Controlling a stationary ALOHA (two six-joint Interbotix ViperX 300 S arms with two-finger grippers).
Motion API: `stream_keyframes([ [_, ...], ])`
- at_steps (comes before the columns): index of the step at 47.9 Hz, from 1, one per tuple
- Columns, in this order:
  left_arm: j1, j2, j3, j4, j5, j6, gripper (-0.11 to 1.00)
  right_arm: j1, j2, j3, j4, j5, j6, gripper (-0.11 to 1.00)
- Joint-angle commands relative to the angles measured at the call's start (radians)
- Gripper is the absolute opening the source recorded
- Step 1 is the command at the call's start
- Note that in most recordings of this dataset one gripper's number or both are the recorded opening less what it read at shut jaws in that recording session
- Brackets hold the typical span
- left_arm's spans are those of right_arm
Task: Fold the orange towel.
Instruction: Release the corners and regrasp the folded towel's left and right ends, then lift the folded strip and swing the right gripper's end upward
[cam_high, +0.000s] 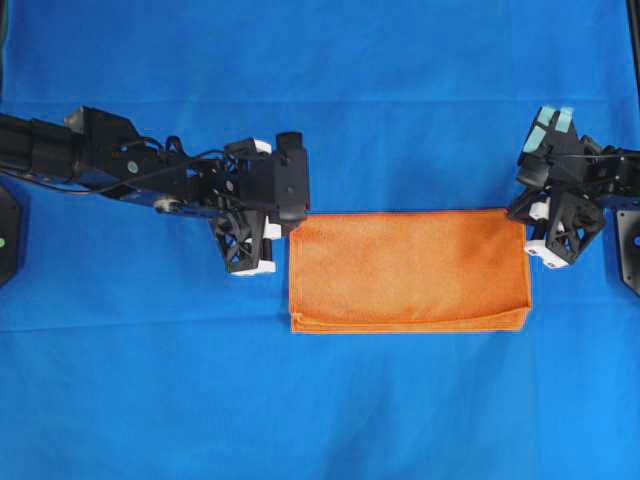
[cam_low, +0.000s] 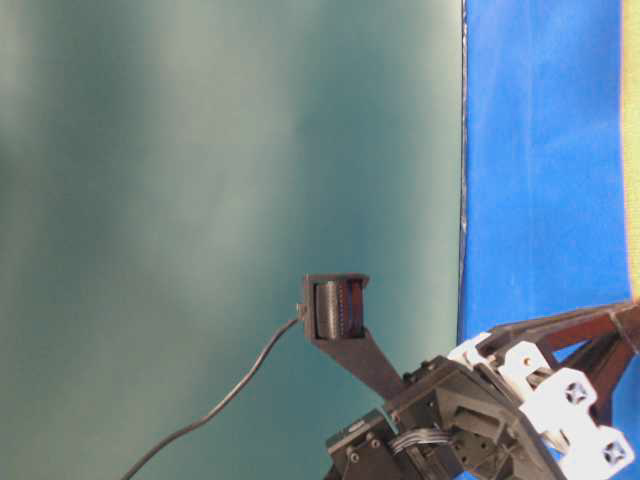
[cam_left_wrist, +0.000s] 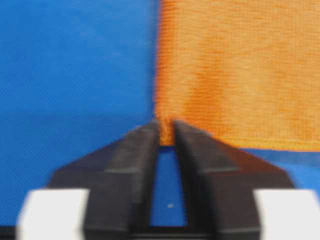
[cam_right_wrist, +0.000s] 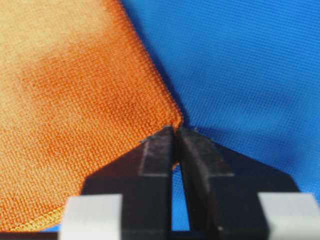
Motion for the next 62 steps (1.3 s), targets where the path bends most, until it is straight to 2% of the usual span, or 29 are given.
stream_keyframes([
  [1, 0.002, -0.002, -0.012, 0.002, 0.026, -0.003, 0.04, -0.002, -0.005, -0.005, -0.003, 0.0, -0.002, 0.02],
  [17, 0.002, -0.005, -0.012, 0.002, 0.04, -0.005, 0.02, 0.0, -0.021, -0.006, -0.003, -0.002, 0.0, 0.02],
  [24, 0.002, -0.026, -0.026, 0.002, 0.08, -0.005, 0.02, 0.0, -0.072, -0.021, -0.003, 0.032, 0.006, 0.02],
  [38, -0.009, -0.216, -0.046, 0.002, 0.206, -0.005, 0.02, 0.0, -0.279, -0.109, -0.005, 0.222, 0.006, 0.02],
  [48, -0.009, -0.342, -0.028, 0.002, 0.225, -0.003, 0.02, 0.0, -0.433, -0.166, -0.046, 0.345, 0.008, 0.02],
  [55, -0.009, -0.413, -0.031, 0.003, 0.261, -0.002, 0.02, 0.0, -0.506, -0.195, -0.074, 0.37, 0.009, 0.02],
  [62, -0.009, -0.46, -0.011, 0.005, 0.256, 0.035, 0.02, 0.0, -0.522, -0.199, -0.094, 0.362, 0.012, 0.02],
])
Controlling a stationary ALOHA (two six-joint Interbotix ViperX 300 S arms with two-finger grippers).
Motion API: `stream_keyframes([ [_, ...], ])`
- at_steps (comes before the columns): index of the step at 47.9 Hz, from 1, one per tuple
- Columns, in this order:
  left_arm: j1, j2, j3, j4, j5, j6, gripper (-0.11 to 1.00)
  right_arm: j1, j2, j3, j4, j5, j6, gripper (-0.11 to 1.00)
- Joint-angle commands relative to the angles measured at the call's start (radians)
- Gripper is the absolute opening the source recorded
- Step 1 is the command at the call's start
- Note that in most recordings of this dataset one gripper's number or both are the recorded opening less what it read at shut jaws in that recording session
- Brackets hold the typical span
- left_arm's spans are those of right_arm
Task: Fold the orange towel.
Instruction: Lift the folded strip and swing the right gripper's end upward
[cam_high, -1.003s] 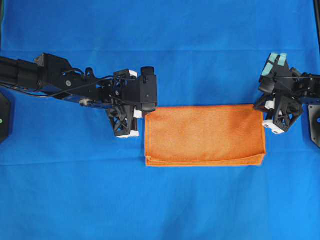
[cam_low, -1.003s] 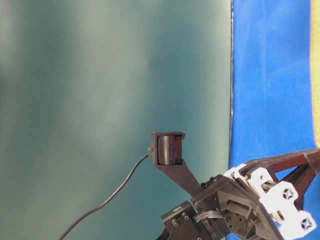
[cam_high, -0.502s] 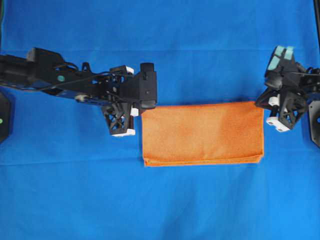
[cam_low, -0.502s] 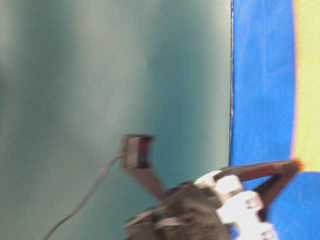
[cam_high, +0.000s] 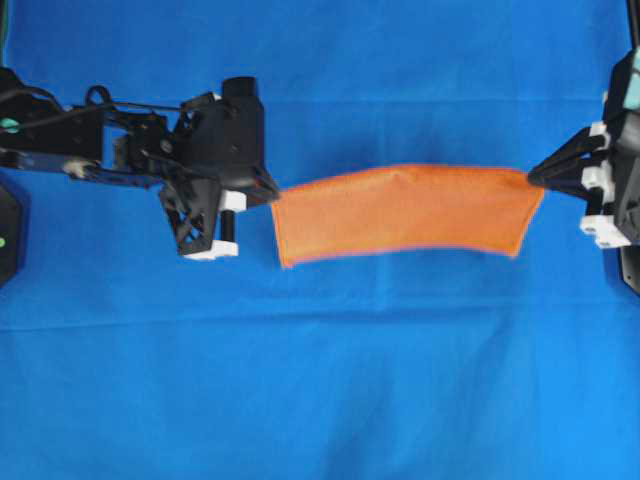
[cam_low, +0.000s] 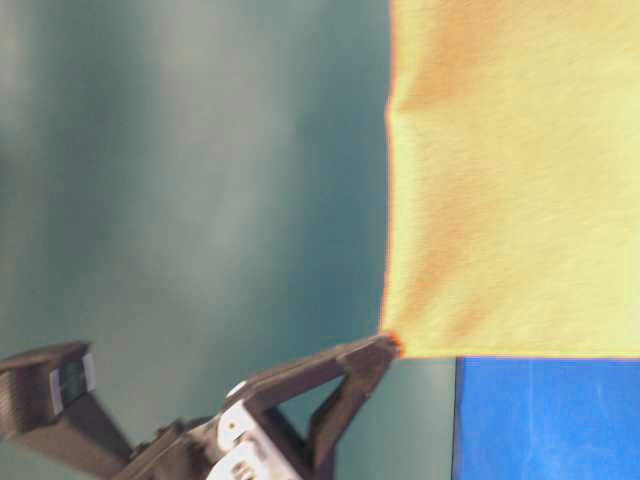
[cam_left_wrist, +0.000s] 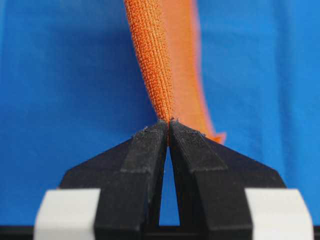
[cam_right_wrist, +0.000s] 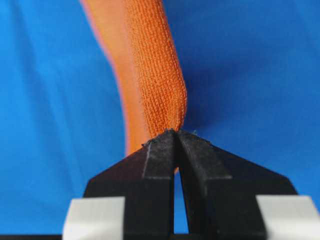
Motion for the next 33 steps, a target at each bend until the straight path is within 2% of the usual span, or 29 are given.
stream_keyframes([
  [1, -0.003, -0.044, 0.005, 0.002, -0.009, 0.021, 0.02, -0.003, 0.003, -0.023, -0.011, -0.011, 0.003, 0.02],
  [7, -0.005, -0.051, 0.015, 0.002, -0.037, 0.032, 0.02, -0.005, 0.038, -0.02, -0.021, -0.06, 0.003, 0.02],
  [13, -0.025, -0.046, 0.014, 0.003, -0.081, 0.032, 0.02, -0.032, 0.083, -0.023, -0.055, -0.12, 0.003, 0.02],
  [26, -0.121, 0.003, -0.012, 0.003, -0.232, 0.054, 0.02, -0.238, 0.23, -0.06, -0.137, -0.258, 0.0, 0.02],
  [33, -0.167, 0.055, -0.054, 0.002, -0.296, 0.075, 0.02, -0.304, 0.311, -0.104, -0.179, -0.336, -0.002, 0.02],
])
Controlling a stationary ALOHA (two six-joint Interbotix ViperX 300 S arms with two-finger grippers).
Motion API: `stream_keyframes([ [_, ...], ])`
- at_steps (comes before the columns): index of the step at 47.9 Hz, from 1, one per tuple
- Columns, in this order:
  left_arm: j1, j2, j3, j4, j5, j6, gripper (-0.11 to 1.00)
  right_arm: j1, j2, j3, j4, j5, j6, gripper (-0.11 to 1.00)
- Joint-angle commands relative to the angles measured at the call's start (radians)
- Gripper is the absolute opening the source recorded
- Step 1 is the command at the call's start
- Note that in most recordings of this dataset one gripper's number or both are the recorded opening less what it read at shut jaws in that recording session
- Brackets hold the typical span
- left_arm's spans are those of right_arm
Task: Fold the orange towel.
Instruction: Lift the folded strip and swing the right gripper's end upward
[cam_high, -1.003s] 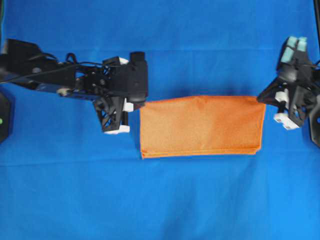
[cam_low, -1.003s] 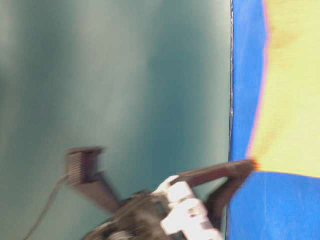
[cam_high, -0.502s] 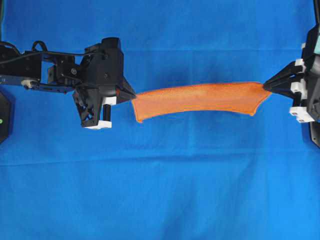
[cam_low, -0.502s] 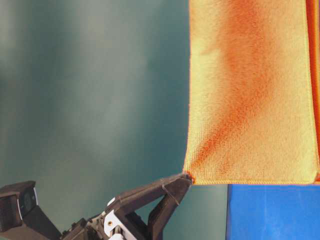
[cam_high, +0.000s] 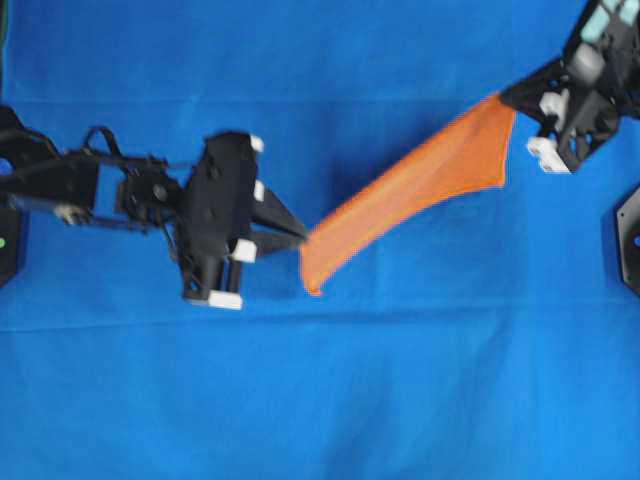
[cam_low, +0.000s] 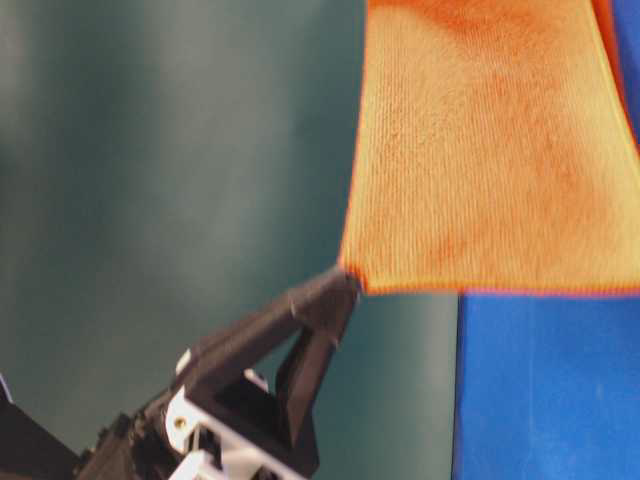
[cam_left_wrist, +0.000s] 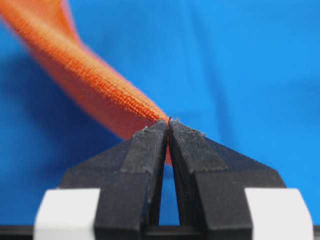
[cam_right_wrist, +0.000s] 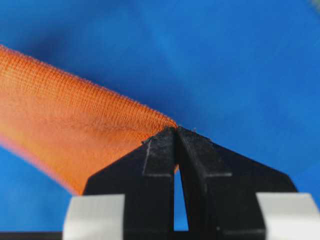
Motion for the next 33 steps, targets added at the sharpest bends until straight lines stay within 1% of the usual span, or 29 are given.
stream_keyframes([
  [1, -0.031, 0.018, -0.051, 0.0, -0.041, 0.021, 0.02, -0.035, 0.051, -0.057, -0.026, -0.057, -0.003, 0.02],
  [5, -0.055, 0.058, -0.091, 0.0, -0.064, 0.078, 0.02, -0.054, 0.101, -0.094, -0.037, -0.098, -0.008, 0.02],
  [7, -0.061, 0.078, -0.112, 0.0, -0.072, 0.084, 0.02, -0.058, 0.135, -0.121, -0.044, -0.118, -0.011, 0.02],
  [9, -0.066, 0.1, -0.135, 0.0, -0.078, 0.101, 0.02, -0.061, 0.161, -0.143, -0.051, -0.13, -0.011, 0.02],
  [13, -0.074, 0.14, -0.178, 0.0, -0.086, 0.161, 0.02, -0.063, 0.216, -0.193, -0.069, -0.149, -0.012, 0.02],
  [16, -0.077, 0.175, -0.215, 0.0, -0.089, 0.192, 0.02, -0.064, 0.261, -0.235, -0.084, -0.156, -0.012, 0.02],
  [21, -0.077, 0.225, -0.272, 0.0, -0.089, 0.213, 0.02, -0.064, 0.331, -0.305, -0.098, -0.167, -0.012, 0.02],
  [26, -0.077, 0.268, -0.316, 0.0, -0.089, 0.222, 0.02, -0.063, 0.38, -0.359, -0.098, -0.167, -0.012, 0.02],
  [33, -0.077, 0.305, -0.342, 0.0, -0.089, 0.227, 0.02, -0.064, 0.41, -0.396, -0.104, -0.172, -0.012, 0.02],
])
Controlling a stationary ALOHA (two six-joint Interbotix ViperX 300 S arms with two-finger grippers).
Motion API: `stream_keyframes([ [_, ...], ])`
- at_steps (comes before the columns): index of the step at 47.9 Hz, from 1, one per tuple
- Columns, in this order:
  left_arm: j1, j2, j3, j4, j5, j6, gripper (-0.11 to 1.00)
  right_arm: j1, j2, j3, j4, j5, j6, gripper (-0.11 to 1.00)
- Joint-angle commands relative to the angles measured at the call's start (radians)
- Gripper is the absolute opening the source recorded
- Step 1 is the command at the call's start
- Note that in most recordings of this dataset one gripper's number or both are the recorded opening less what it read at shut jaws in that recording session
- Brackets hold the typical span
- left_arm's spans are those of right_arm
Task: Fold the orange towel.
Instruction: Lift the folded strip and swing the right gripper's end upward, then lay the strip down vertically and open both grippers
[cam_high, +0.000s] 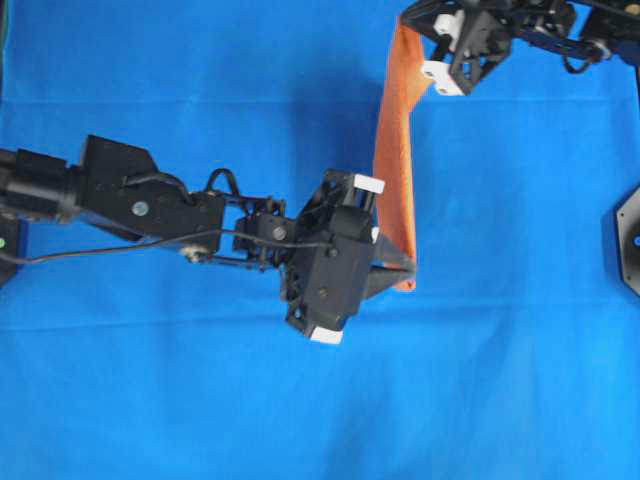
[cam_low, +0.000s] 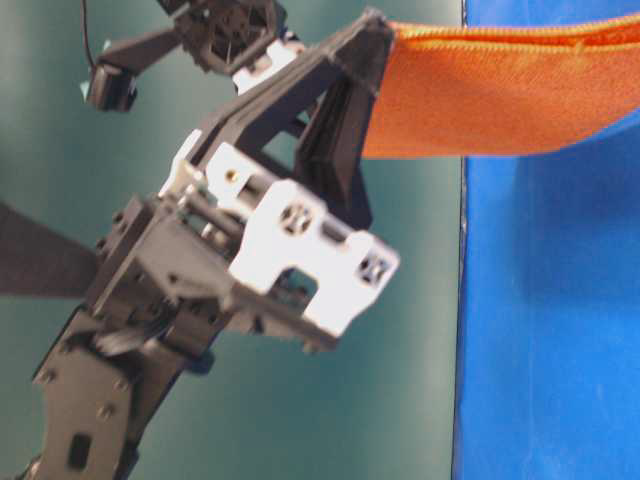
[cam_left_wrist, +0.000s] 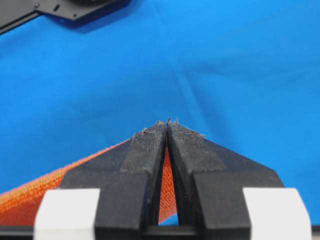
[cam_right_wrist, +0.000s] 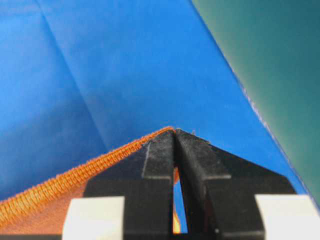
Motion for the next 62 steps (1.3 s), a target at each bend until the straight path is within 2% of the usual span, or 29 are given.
stream_keyframes([
  [1, -0.031, -0.002, -0.04, -0.003, -0.008, 0.003, 0.02, -0.021, -0.005, -0.041, -0.009, -0.02, -0.002, 0.02],
  [11, -0.031, 0.046, -0.092, -0.003, -0.014, 0.002, 0.02, -0.032, -0.026, -0.018, -0.009, -0.015, -0.003, 0.02],
  [24, -0.031, 0.146, -0.209, -0.003, -0.041, -0.012, 0.02, -0.06, -0.143, 0.091, -0.009, -0.008, -0.002, 0.02],
  [33, -0.032, 0.186, -0.229, -0.003, -0.046, -0.071, 0.02, -0.06, -0.153, 0.109, -0.009, 0.052, 0.008, 0.02],
  [46, -0.046, 0.152, -0.141, -0.003, -0.054, -0.15, 0.02, -0.037, -0.044, 0.071, -0.006, 0.048, 0.009, 0.02],
  [55, -0.046, 0.103, -0.02, -0.003, -0.052, -0.224, 0.02, -0.011, 0.08, -0.009, -0.008, 0.017, 0.009, 0.02],
  [62, -0.055, 0.064, 0.074, -0.005, -0.051, -0.23, 0.02, 0.017, 0.16, -0.071, -0.008, -0.002, 0.009, 0.02],
])
